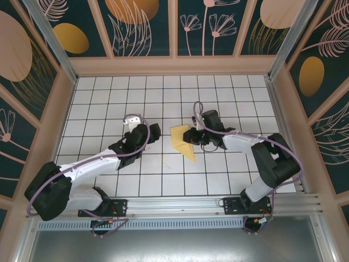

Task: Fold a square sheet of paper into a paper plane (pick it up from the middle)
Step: Turn over the paper at the center of the table, then fold the wing for the fifth time at the center of the table.

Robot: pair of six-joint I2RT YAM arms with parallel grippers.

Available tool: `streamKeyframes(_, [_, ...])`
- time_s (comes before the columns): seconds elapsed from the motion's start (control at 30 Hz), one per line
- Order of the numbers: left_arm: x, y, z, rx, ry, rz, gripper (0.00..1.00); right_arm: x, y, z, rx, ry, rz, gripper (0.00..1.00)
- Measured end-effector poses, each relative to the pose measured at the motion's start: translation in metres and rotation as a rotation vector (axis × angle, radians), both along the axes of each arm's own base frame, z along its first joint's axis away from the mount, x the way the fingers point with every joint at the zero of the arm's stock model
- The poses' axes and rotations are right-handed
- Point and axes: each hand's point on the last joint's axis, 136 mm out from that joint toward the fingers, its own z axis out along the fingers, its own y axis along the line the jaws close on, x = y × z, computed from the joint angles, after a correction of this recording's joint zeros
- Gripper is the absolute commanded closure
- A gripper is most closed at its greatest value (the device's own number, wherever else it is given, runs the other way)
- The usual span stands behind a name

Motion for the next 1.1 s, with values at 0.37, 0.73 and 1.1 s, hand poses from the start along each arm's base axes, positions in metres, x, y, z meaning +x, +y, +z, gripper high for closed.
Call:
streamKeyframes(0.37, [0.005, -0.015, -0.003, -0.011, 0.027, -0.038, 0.03, -0.012, 0.003, -0.008, -0.029, 0.013, 0.046, 0.87])
streamKeyframes(0.73, [0.007, -0.022, -0.007, -0.005, 0.046, -0.065, 0.02, -0.044, 0.027, 0.007, -0.018, -0.037, 0.179, 0.82])
streamKeyframes(1.1, [0.008, -0.023, -0.010, 0.008, 0.058, -0.067, 0.02, -0.038, 0.023, 0.015, -0.026, -0.078, 0.158, 0.82])
